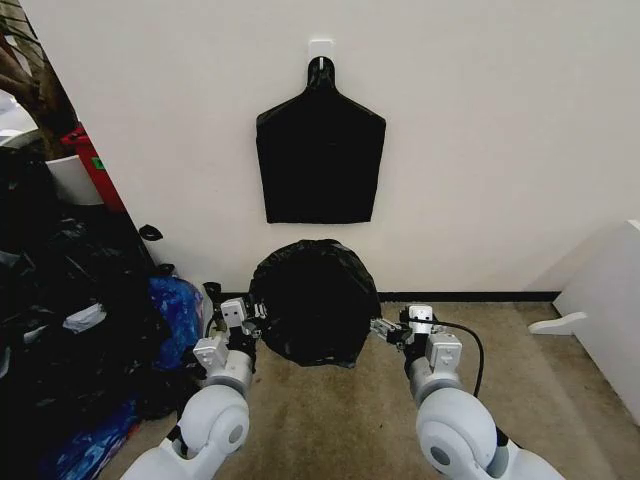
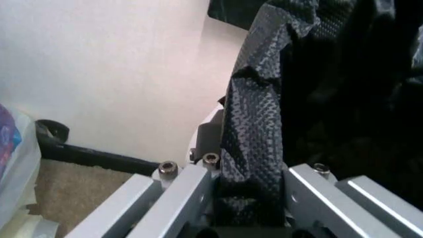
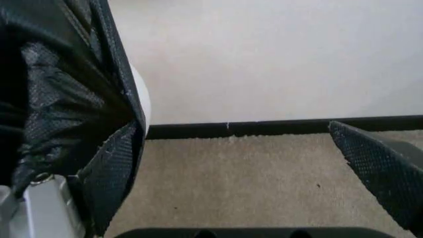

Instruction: Place the garbage bag over the trash bin.

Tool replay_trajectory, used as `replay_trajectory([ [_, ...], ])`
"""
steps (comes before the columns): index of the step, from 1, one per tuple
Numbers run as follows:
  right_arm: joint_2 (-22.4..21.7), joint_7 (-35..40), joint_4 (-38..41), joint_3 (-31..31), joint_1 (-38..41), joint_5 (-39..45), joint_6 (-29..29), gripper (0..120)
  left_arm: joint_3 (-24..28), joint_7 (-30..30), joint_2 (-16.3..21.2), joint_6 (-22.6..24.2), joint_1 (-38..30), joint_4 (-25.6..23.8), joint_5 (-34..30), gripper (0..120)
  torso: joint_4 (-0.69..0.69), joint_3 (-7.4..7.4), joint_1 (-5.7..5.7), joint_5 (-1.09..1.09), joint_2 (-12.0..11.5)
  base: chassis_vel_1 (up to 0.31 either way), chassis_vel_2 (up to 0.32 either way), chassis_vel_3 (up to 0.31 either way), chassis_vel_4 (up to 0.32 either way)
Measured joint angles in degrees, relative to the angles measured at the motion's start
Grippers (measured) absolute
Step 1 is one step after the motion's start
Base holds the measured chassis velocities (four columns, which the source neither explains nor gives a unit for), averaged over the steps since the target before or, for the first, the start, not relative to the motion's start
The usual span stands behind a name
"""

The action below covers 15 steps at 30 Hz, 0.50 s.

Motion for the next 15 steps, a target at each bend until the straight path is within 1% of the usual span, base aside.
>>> replay_trajectory([
  [8,-0.8,-5.4,-2.3,0.6,0.0,-1.7,1.8,100,-0.1,0.2,0.4,0.0,0.3,-0.8,-1.3,1,0.00,0.00,0.00,0.00,0.0,0.000,0.000,0.000,0.000],
  [11,-1.3,-11.1,-4.3,1.5,0.0,-3.1,4.7,100,-0.2,0.3,0.6,0.1,0.9,-1.6,-2.6,1,0.00,0.00,0.00,0.00,0.0,0.000,0.000,0.000,0.000],
  [15,-1.3,-13.9,-6.0,2.0,0.2,-5.3,6.8,100,-0.3,0.3,0.7,0.4,1.2,-2.4,-3.9,1,0.00,0.00,0.00,0.01,0.0,0.000,0.000,0.000,0.000],
])
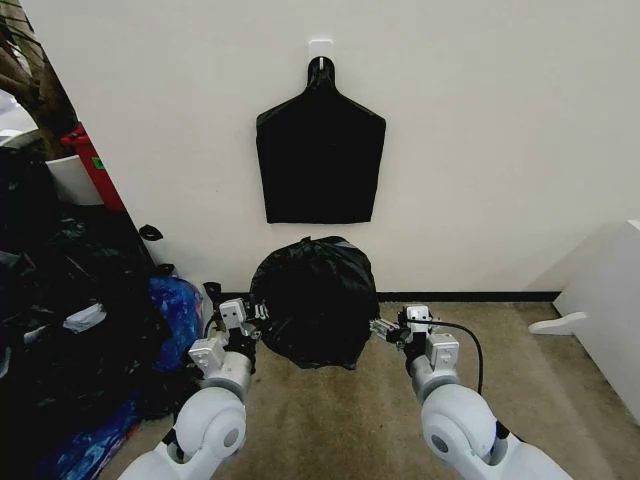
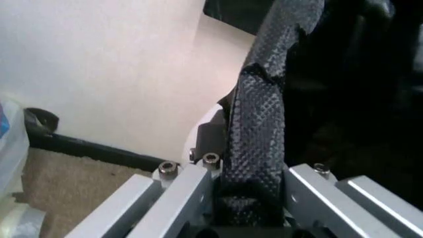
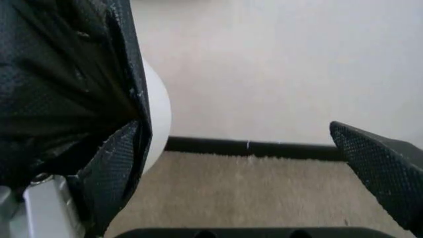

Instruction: Place the garbage bag over the trash bin.

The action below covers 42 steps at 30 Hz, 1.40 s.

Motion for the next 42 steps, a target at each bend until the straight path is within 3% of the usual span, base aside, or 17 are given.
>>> replay_trajectory([
  [17,-0.9,-2.5,-1.3,1.5,-0.9,-0.7,0.9,100,-0.1,-1.3,0.4,2.1,1.0,-2.9,-5.4,1,-0.01,0.00,0.00,0.00,0.0,0.000,0.000,0.000,0.000],
  [24,-2.8,-2.5,2.6,2.4,-2.8,1.4,1.0,100,-0.4,-3.9,-0.2,2.9,0.3,-0.9,-9.5,1,-0.01,0.00,0.00,-0.01,0.0,0.000,0.000,0.000,0.000],
  [32,-3.9,-1.8,9.3,4.0,-4.8,4.9,1.6,100,-0.3,-3.2,-0.2,2.9,-0.1,1.6,-7.6,1,-0.01,0.00,0.00,0.00,0.0,0.000,0.000,0.000,0.000],
  [36,-5.4,-2.4,15.0,7.7,-4.8,13.5,0.8,100,-0.1,1.6,0.4,0.8,0.3,3.7,-1.8,1,0.00,0.00,0.00,-0.01,0.0,0.000,0.000,0.000,0.000],
  [39,-7.4,-6.7,17.4,15.0,-4.7,27.2,-2.0,100,-0.3,5.6,0.9,-1.0,0.5,5.0,0.7,1,0.00,0.00,0.00,-0.01,0.0,0.000,0.000,0.000,0.000],
  [40,-7.4,-6.7,17.4,15.0,-4.7,27.2,-2.0,100,-0.3,5.6,0.9,-1.0,0.5,5.0,0.7,1,0.00,0.00,0.00,-0.01,0.0,0.000,0.000,0.000,0.000],
  [41,-8.0,-8.2,17.4,17.6,-4.5,31.3,-3.5,100,-0.3,6.8,1.1,-1.6,0.6,5.3,1.4,1,0.00,0.00,0.00,-0.01,0.0,0.000,0.000,0.000,0.000],
  [42,-9.8,-13.3,16.2,24.2,-3.8,42.8,-8.0,100,-0.5,10.8,1.7,-3.4,0.8,6.1,3.4,1,-0.01,-0.01,0.00,-0.01,0.0,0.000,0.000,0.000,0.000],
])
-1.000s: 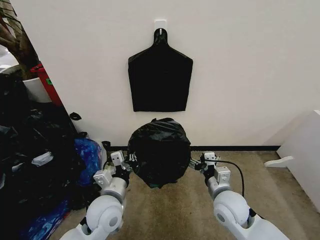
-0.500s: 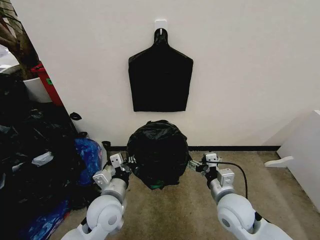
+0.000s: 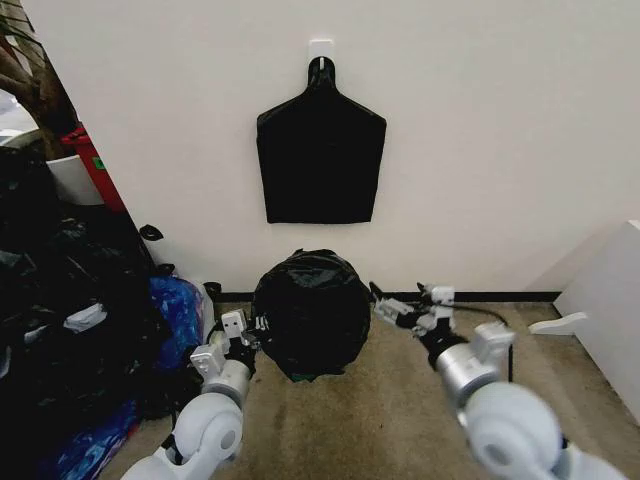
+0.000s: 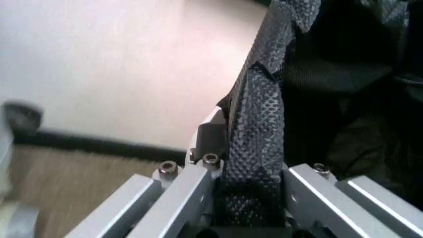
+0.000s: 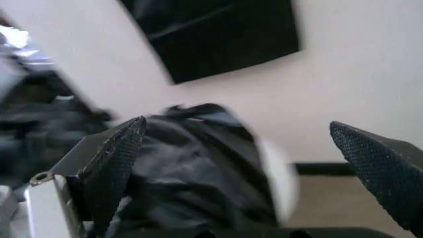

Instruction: Place the garbage bag over the trash bin.

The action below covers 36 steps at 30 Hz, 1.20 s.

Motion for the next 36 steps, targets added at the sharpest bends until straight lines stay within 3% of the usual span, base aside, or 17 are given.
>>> replay_trajectory([
  [2,-2.1,-6.3,-4.2,5.3,1.5,9.2,-5.7,100,-0.1,4.5,0.6,-1.7,0.2,0.4,1.3,1,0.01,0.00,0.00,0.01,0.0,0.000,0.000,0.000,0.000],
  [5,-5.0,-14.1,-11.4,8.2,3.7,15.6,-12.7,100,0.0,10.4,1.2,-3.4,0.4,0.5,2.7,1,0.01,0.01,0.00,0.01,0.0,0.000,0.000,0.000,0.000],
  [13,-6.3,-18.5,-16.3,3.8,7.0,10.7,-13.5,100,0.6,16.9,2.8,-4.7,1.0,-1.0,4.9,1,0.01,0.01,0.00,0.00,0.0,0.000,0.000,0.000,0.000],
  [36,-5.0,-19.8,-25.2,-2.6,12.3,2.0,-12.8,100,0.7,19.0,4.3,-4.2,2.1,-4.8,4.5,1,0.01,0.00,0.00,0.00,0.0,0.000,0.000,0.000,0.000],
])
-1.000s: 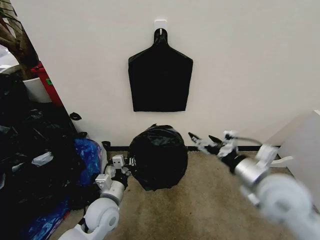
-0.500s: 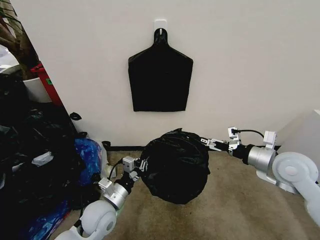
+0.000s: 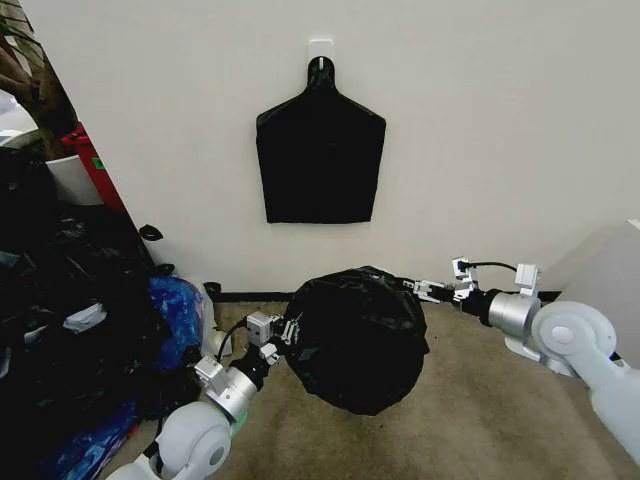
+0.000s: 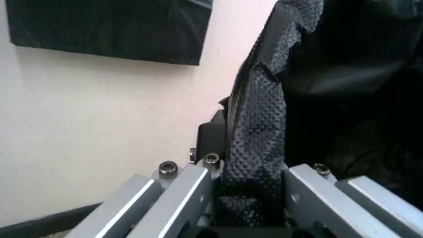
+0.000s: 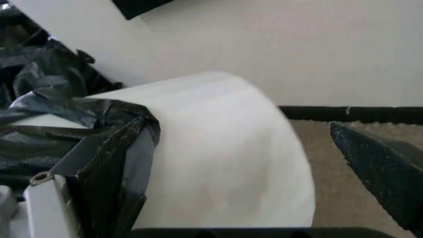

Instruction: Place the garbage bag over the trash bin.

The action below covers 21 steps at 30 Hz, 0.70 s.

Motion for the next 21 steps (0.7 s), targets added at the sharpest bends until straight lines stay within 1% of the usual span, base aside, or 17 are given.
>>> replay_trajectory([
  [8,0.9,0.4,-3.5,-2.2,2.3,-2.4,1.7,100,0.0,0.6,0.1,0.1,0.6,-1.4,-0.9,1,0.00,0.00,0.00,0.01,0.0,0.000,0.000,0.000,0.000],
  [12,1.1,0.8,-3.6,-2.4,2.5,-2.7,2.3,100,-0.2,0.6,0.1,0.4,0.6,-1.5,-1.5,1,0.01,0.00,0.00,0.01,0.0,0.000,0.000,0.000,0.000],
  [16,0.9,0.9,-2.7,-1.2,2.1,-1.9,2.6,100,-0.3,0.0,-0.2,0.9,0.4,-0.9,-3.4,1,0.01,0.00,0.00,0.01,0.0,0.000,0.000,0.000,0.000],
  [17,0.1,1.0,-1.1,1.1,1.1,0.0,2.7,100,-0.5,-1.0,-0.8,2.0,0.1,0.6,-6.1,1,0.00,0.00,0.00,0.00,0.0,0.000,0.000,0.000,0.000],
  [21,-1.1,1.0,1.6,4.1,-1.0,3.2,2.7,100,-0.2,-2.6,-1.7,3.4,-0.6,2.6,-9.5,1,0.00,0.00,0.00,-0.01,0.0,0.000,0.000,0.000,0.000],
])
